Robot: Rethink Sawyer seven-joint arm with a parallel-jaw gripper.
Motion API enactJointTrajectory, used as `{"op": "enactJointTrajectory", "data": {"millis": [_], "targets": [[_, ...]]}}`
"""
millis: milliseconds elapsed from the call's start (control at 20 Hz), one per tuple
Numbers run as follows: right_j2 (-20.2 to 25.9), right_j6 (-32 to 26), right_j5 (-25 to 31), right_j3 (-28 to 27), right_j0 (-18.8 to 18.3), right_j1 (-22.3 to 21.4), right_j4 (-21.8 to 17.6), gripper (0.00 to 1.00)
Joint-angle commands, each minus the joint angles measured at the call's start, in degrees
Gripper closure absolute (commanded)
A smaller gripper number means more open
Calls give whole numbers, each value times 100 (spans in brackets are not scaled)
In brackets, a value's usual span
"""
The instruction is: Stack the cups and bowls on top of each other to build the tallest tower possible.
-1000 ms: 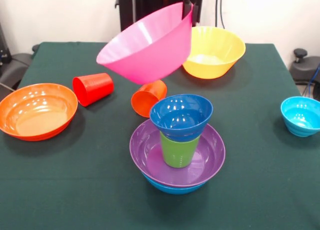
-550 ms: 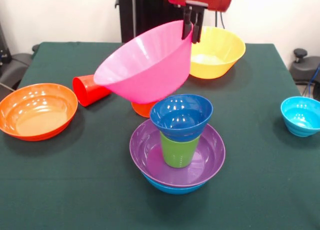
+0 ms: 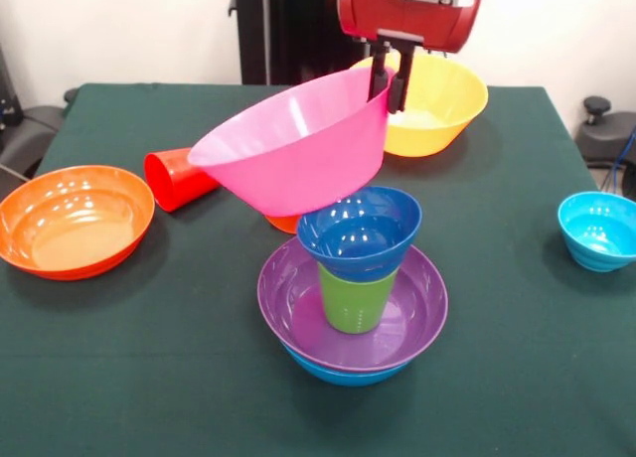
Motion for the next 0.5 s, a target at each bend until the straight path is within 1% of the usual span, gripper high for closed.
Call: {"op": "enactJointTrajectory", "data": {"millis": [50,300,500], "targets": [[272,-450,786,-568,243,252,-451,100],[203,-386,1041,-725,318,323,-488,100],[91,-427,1328,-864,389,351,-607,100]]}}
